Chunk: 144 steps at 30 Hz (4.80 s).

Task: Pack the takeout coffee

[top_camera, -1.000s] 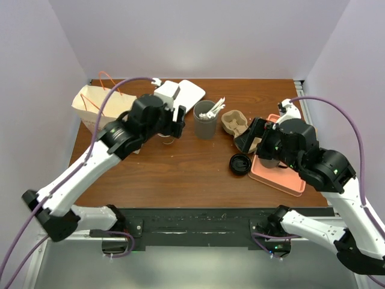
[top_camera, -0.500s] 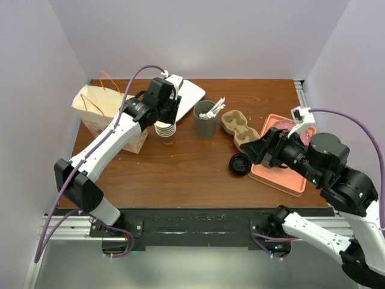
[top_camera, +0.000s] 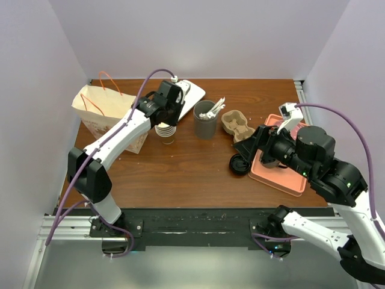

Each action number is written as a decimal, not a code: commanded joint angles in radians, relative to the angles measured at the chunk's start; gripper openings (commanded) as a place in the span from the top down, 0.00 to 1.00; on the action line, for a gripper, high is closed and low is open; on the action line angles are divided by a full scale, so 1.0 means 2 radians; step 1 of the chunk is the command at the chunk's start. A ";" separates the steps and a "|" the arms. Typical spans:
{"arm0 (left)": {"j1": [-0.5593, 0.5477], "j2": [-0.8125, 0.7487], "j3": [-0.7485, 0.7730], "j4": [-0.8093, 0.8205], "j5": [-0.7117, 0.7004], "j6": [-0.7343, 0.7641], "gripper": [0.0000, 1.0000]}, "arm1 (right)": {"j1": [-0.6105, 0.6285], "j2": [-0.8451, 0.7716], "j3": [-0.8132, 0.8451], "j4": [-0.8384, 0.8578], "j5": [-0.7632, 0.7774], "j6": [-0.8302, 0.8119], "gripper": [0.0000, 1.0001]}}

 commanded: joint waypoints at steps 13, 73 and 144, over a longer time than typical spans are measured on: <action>0.012 0.024 -0.016 0.030 0.016 0.020 0.71 | -0.001 0.026 0.019 0.025 -0.002 -0.022 0.10; -0.043 0.081 0.101 -0.095 -0.213 0.027 1.00 | -0.001 0.069 0.011 0.052 -0.017 -0.016 0.10; -0.055 -0.133 0.011 -0.080 -0.047 -0.039 1.00 | 0.036 0.242 -0.052 0.164 0.022 0.209 0.39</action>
